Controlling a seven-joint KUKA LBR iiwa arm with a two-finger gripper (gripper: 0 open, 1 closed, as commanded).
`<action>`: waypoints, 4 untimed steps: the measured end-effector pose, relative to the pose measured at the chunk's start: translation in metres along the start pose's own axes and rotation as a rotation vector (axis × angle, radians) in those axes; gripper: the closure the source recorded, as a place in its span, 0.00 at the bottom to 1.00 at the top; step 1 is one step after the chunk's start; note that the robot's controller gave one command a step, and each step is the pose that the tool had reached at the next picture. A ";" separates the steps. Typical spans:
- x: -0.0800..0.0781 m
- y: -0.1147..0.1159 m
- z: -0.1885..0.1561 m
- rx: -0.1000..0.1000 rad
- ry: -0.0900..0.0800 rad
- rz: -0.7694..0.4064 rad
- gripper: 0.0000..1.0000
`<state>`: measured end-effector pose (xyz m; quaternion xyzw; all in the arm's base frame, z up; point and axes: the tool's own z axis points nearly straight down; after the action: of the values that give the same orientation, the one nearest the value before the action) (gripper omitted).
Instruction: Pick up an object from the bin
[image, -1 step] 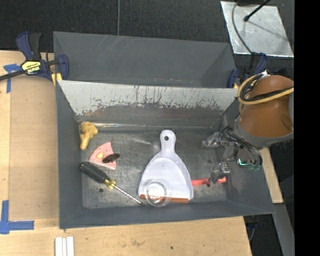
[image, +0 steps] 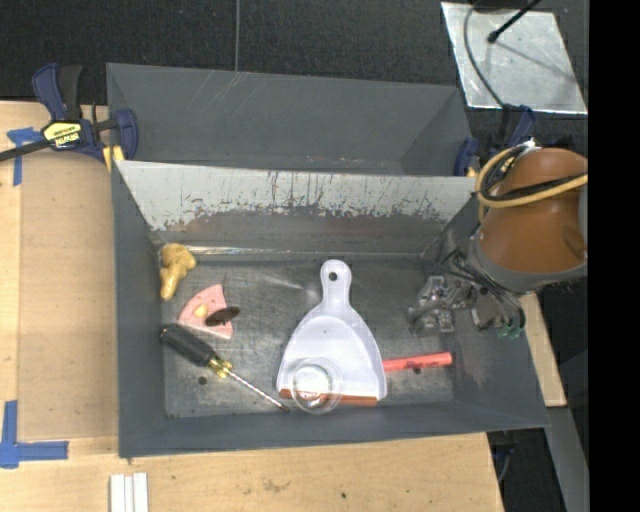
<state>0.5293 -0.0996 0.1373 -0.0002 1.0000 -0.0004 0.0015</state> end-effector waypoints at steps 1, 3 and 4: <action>0.000 0.000 0.000 0.000 0.000 0.000 1.00; 0.007 0.002 -0.093 -0.001 0.004 -0.101 1.00; 0.023 -0.005 -0.123 0.001 -0.004 -0.195 1.00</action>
Offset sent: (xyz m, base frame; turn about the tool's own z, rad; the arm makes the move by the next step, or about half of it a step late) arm 0.0038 0.0163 0.1869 -0.2963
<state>0.5062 -0.1045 0.2602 -0.0974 0.9952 -0.0009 0.0032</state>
